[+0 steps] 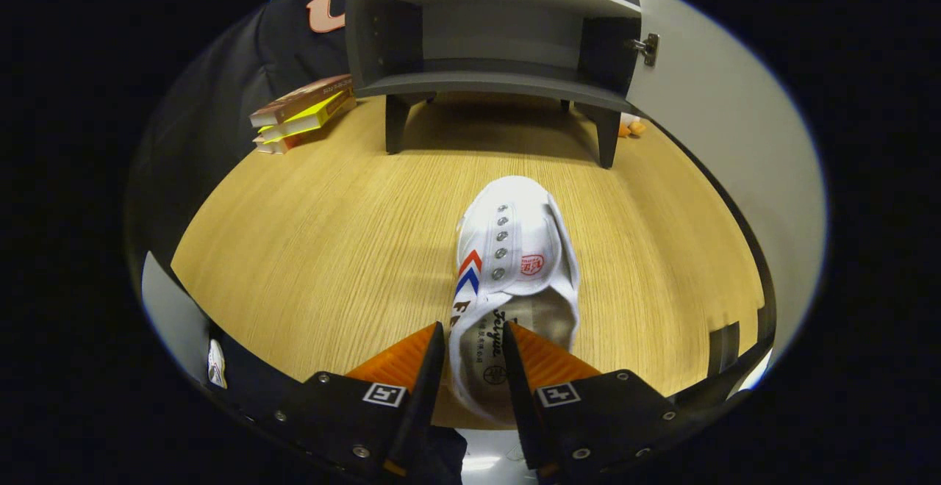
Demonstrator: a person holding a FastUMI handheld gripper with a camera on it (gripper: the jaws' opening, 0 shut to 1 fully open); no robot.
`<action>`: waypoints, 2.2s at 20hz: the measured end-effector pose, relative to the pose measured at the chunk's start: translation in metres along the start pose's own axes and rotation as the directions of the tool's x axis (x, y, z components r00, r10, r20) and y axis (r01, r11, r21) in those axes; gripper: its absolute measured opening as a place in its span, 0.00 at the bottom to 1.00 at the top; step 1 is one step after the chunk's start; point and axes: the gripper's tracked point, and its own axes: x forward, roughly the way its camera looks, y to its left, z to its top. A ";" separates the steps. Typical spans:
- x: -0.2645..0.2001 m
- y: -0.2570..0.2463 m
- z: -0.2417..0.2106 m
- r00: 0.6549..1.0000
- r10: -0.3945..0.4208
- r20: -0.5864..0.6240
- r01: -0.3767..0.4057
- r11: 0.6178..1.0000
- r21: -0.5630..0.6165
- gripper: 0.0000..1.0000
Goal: Open the shoe cabinet door, grab the shoes and put them into the shoe cabinet, then close the shoe cabinet door.
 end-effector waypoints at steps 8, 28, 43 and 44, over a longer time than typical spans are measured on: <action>0.011 0.005 0.005 1.000 -0.018 0.004 0.018 1.000 -0.013 0.02; -0.087 0.007 0.147 0.960 0.069 0.273 -0.097 0.991 0.091 0.00; -0.168 0.009 0.305 0.883 0.085 0.462 -0.083 0.996 -0.025 0.00; -0.167 0.009 0.316 0.879 0.089 0.468 -0.082 0.996 -0.035 0.00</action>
